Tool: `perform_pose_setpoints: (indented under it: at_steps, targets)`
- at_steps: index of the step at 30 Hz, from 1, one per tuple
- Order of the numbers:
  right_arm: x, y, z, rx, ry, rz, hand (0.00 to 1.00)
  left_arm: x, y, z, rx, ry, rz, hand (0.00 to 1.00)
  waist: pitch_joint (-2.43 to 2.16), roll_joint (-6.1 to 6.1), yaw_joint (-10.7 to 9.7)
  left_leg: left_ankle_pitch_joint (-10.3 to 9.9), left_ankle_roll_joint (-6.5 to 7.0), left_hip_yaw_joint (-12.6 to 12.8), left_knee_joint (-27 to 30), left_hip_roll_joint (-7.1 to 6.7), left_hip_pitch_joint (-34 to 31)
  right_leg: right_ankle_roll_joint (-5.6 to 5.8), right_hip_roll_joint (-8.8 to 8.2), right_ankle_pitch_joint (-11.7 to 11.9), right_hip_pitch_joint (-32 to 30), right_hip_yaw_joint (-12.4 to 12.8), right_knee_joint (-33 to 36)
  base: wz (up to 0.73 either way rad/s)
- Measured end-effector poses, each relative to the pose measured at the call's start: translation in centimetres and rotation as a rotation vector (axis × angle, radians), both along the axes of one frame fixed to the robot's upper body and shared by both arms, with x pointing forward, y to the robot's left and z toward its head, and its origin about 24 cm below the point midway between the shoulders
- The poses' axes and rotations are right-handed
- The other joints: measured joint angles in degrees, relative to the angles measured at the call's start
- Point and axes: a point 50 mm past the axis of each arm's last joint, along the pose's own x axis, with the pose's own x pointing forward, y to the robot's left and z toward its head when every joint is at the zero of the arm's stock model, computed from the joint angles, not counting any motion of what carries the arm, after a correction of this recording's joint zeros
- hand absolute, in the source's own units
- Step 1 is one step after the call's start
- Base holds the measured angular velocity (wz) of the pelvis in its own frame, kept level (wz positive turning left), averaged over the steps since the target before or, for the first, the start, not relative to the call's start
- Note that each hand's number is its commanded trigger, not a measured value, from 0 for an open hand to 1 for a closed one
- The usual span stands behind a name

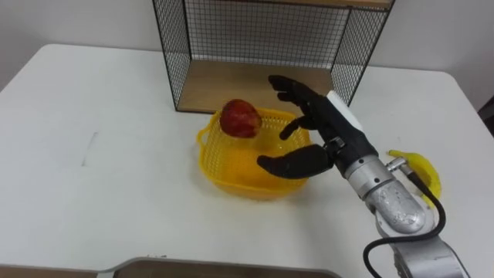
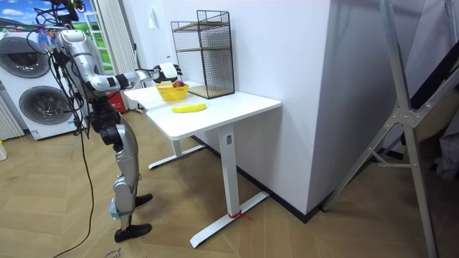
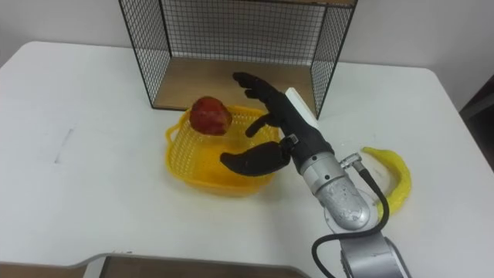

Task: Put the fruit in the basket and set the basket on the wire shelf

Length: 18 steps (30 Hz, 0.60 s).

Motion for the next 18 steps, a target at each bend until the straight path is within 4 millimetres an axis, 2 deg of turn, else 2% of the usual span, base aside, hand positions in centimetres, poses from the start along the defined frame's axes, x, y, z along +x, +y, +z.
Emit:
perform_pose_setpoints:
  at_steps: [7,18]
  targets:
    - [0.0,0.0,0.0,0.0,0.0,0.0,0.0,-0.03,0.0,-0.01,-0.003,0.004,0.0,0.0,-0.38,-0.23,-0.04,0.0,0.0,0.0,0.05,0.01,0.01,0.0,-0.01,0.0,0.08,-0.07,0.02,0.0]
    - [0.0,-0.01,0.01,0.001,0.0,-0.001,0.0,-0.37,0.01,-0.08,-0.005,0.018,0.003,0.0,-0.33,-0.26,-0.1,0.0,0.0,0.0,-0.03,0.02,0.25,0.0,-0.01,0.0,0.21,0.03,0.01,0.0]
